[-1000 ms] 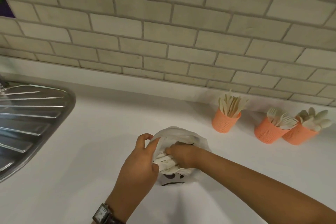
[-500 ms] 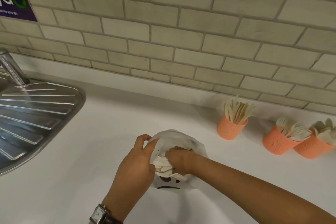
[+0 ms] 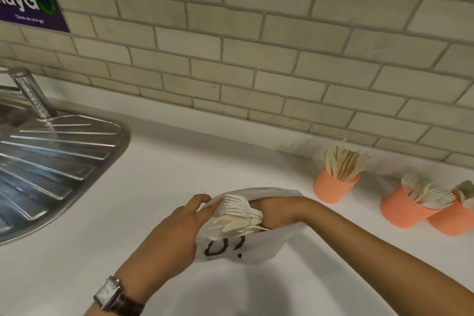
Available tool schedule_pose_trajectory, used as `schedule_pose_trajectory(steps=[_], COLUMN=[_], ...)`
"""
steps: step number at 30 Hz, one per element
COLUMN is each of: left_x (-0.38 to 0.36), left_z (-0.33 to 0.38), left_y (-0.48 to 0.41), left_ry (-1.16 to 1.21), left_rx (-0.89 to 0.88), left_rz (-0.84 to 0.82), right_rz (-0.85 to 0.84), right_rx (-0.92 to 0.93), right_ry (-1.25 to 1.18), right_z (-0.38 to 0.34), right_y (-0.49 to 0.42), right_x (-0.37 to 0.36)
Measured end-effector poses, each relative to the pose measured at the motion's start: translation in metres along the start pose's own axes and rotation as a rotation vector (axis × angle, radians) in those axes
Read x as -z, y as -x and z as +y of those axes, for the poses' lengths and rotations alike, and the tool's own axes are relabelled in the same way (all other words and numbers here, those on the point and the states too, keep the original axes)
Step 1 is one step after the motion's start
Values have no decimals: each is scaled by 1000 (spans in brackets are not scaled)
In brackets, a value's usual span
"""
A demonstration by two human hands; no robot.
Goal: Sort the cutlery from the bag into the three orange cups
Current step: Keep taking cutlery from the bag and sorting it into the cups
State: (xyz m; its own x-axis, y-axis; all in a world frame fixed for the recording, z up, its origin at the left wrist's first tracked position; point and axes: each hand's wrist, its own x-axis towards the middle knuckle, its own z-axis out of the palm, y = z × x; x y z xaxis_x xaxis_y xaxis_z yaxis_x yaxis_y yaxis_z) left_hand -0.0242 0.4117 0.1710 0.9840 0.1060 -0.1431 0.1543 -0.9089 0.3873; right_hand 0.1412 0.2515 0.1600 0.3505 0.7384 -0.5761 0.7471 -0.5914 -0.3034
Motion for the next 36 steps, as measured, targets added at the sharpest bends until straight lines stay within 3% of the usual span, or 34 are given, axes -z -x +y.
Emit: schedule_pose_trajectory(steps=[4,7,10,14,21,28,36], left_x=[0,4,6,-4,-9,-8,-9], left_z=[-3,-18,-28,-32,-17,-12,-7], left_y=[-3,-11,-13,-13,-27,-41,-37], left_ry=[164,363,409,343,551,481,316], left_rx=[18,55,47,53,62,72,43], left_rz=[-29,-7,-5,-23,109,182,256], right_rz=[-13,101,239,434,543,510,714], right_rx=[26,75,89,128,338,601,591], right_ry=[29,-24,-94,-573,-1154,-1478,-1846], right_z=[-12,-14,-5,6,7,0,-5], right_y=[0,10,17,21,24,50,66], right_x=[0,8,10,17,29,39,-8])
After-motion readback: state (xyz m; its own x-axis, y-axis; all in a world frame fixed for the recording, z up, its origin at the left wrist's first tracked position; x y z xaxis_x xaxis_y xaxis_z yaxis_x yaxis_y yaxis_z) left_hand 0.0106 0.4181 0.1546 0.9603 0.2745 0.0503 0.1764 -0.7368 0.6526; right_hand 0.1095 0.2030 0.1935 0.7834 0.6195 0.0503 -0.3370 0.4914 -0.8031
